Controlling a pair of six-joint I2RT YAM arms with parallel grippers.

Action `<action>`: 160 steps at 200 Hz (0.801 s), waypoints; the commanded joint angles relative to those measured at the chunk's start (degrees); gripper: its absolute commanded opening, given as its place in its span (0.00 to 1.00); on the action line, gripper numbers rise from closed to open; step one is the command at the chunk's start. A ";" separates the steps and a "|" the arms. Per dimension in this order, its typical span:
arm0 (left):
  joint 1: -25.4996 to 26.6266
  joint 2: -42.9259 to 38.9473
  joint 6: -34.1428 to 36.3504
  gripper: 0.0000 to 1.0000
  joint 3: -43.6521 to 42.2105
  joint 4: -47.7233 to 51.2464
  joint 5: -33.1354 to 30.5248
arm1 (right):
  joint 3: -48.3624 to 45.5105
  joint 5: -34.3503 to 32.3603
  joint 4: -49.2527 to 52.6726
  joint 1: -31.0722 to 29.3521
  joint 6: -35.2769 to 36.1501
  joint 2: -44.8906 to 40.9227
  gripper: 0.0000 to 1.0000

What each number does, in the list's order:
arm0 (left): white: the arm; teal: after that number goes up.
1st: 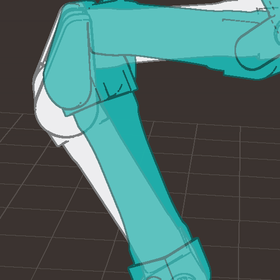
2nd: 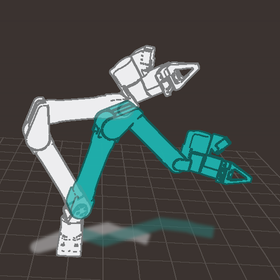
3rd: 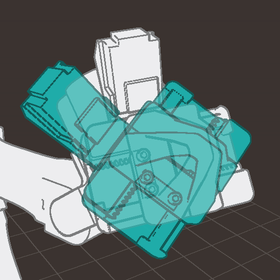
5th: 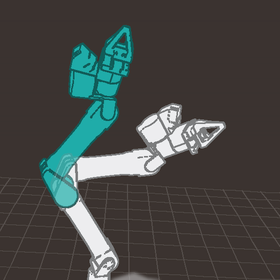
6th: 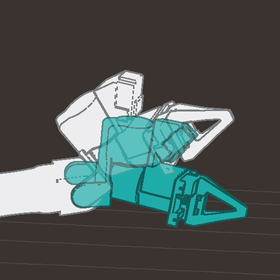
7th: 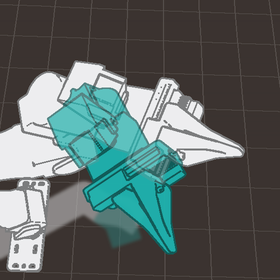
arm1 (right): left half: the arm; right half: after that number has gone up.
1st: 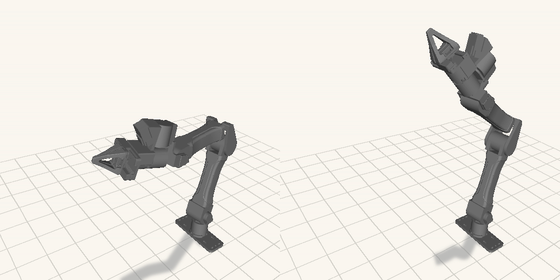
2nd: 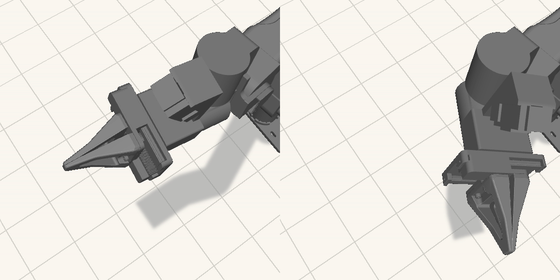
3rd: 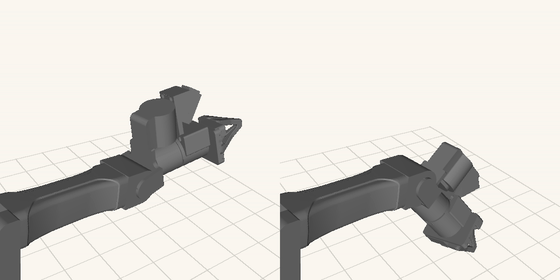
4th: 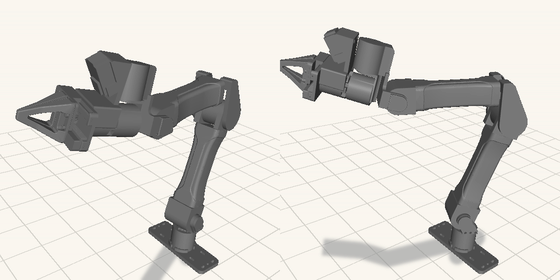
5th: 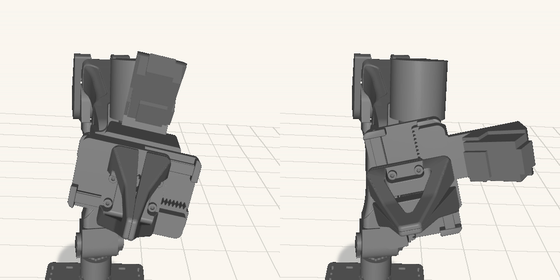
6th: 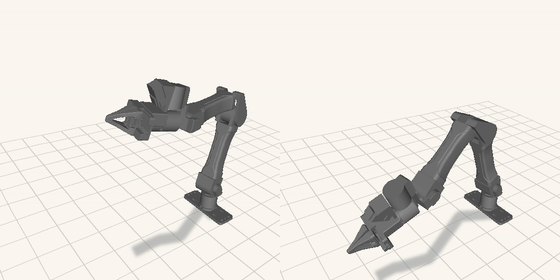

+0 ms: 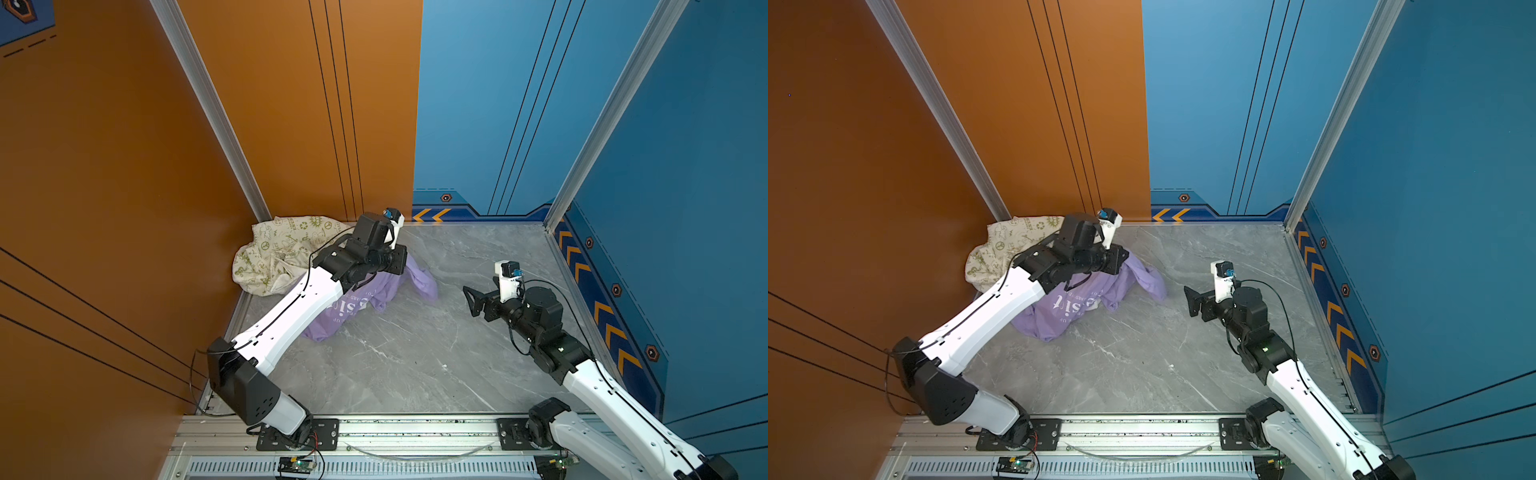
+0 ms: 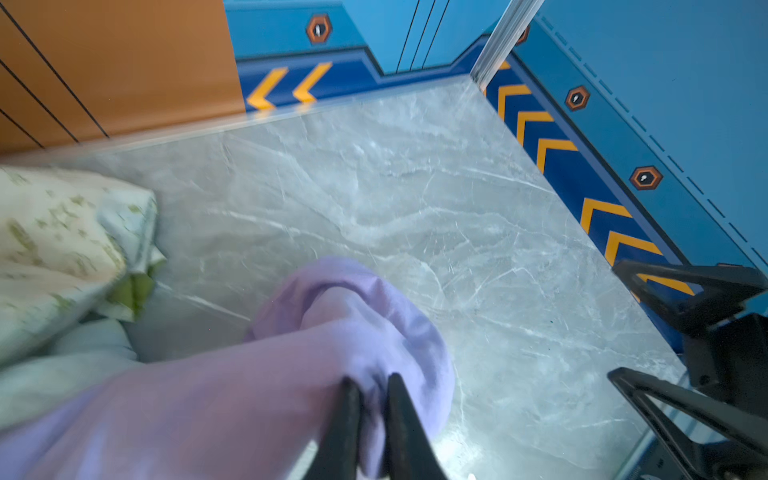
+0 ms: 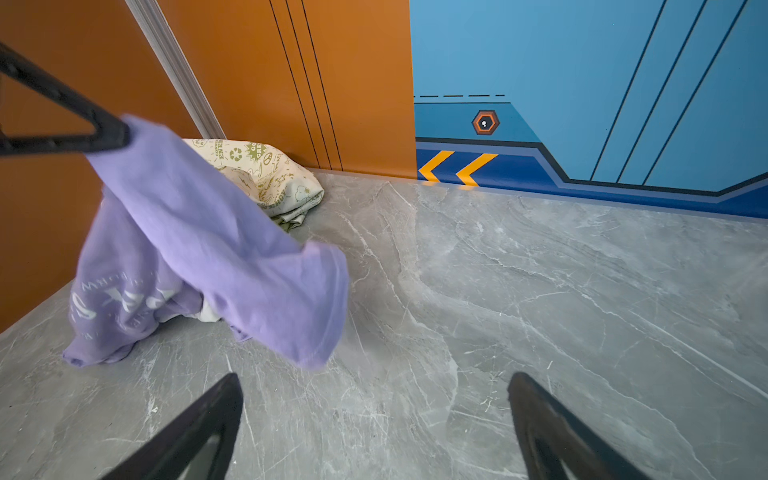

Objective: Pick out a specific cloth from the pile

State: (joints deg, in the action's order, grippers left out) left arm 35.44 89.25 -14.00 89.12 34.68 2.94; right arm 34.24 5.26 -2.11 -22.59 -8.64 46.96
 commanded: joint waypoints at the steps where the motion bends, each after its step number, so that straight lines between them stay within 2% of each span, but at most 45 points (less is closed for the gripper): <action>1: 0.41 0.15 3.69 0.42 -0.30 5.06 -4.56 | -1.52 -1.83 -1.40 1.50 -2.24 -1.75 1.00; 20: 0.22 -2.66 3.54 0.76 -2.21 5.05 -7.63 | -2.39 -1.66 -2.13 2.93 -3.41 -2.34 1.00; 41: -0.93 -7.26 2.77 0.92 -4.73 5.01 -11.35 | -3.24 -0.15 -3.46 4.22 -5.00 -2.40 1.00; 83: -8.07 -18.69 -4.89 0.93 -14.48 4.11 -13.32 | -3.22 2.64 -5.34 4.65 -6.10 -0.76 1.00; 127: -18.95 -29.29 -14.79 0.91 -27.30 3.82 -9.54 | -2.95 4.06 -7.11 4.63 -6.95 1.15 1.00; 160: -23.95 -34.15 -20.86 0.88 -35.48 3.81 -8.27 | -3.06 4.66 -7.82 4.60 -7.59 2.08 1.00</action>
State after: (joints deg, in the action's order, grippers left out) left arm 14.00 57.87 -28.27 58.06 37.56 -7.31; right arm 31.22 8.27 -7.81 -18.31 -14.94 48.53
